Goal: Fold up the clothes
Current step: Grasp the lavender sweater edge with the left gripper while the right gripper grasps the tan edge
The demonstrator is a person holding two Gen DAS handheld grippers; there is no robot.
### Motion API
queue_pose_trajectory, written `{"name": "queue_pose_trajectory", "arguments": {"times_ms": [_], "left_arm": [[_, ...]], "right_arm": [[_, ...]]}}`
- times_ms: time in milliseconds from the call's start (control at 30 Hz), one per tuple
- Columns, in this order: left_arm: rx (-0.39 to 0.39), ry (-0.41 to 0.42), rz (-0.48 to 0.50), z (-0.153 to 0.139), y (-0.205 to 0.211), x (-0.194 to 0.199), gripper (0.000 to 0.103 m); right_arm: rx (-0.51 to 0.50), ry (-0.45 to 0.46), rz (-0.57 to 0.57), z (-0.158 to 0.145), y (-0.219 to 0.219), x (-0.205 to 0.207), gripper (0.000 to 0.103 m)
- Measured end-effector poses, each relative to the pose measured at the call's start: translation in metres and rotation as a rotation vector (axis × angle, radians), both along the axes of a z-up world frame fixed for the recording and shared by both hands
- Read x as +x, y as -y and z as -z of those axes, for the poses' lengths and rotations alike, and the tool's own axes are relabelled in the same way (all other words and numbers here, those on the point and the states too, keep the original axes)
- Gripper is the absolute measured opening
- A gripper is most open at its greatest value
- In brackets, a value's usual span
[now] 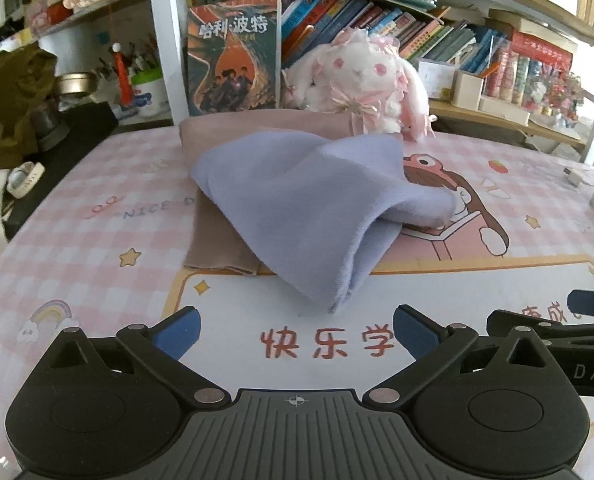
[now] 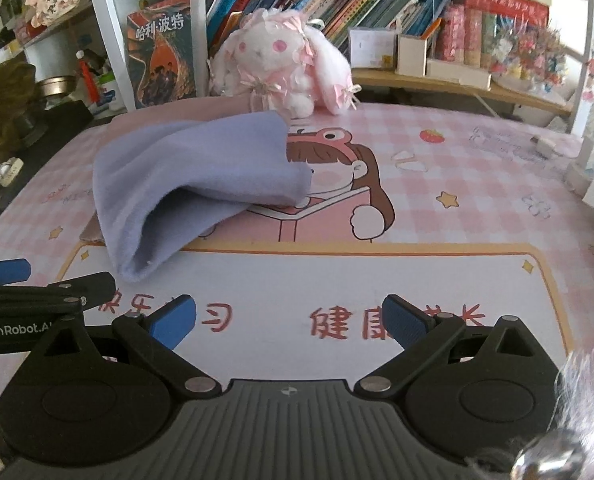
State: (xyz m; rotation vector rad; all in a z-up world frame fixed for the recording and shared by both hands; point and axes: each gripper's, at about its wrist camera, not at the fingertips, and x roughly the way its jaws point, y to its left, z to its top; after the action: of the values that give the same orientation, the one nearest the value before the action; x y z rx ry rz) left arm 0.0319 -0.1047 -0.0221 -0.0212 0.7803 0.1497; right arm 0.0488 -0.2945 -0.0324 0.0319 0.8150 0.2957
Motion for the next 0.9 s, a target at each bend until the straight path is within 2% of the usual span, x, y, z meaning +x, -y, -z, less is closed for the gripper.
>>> {"name": "queue_pose_trajectory", "arguments": {"times_ms": [200,367,567,667,767,833,900], "left_arm": [[0.039,-0.003,-0.016,-0.002,0.018,0.006,0.103],[0.131,0.005,0.006,-0.004,0.031,0.021,0.103],[0.212,0.02,0.014,-0.001,0.037,0.046,0.102],[0.275,0.013,0.026,0.007,0.04,0.058,0.096],[0.359,-0.007,0.041,0.02,0.041,0.07,0.085],[0.389,-0.038,0.037,0.029,0.039,0.077,0.063],[0.38,-0.064,0.034,0.035,0.036,0.08,0.046]], "right_arm": [[0.106,-0.027,-0.001,0.008,0.027,0.018,0.1],[0.232,-0.063,0.028,0.009,0.044,0.042,0.1],[0.407,-0.159,0.033,0.015,0.055,0.078,0.1],[0.512,-0.215,0.054,0.019,0.058,0.097,0.1],[0.626,-0.284,0.064,0.024,0.059,0.116,0.098],[0.707,-0.328,0.064,0.029,0.056,0.127,0.098],[0.758,-0.361,0.064,0.034,0.05,0.136,0.097]]}}
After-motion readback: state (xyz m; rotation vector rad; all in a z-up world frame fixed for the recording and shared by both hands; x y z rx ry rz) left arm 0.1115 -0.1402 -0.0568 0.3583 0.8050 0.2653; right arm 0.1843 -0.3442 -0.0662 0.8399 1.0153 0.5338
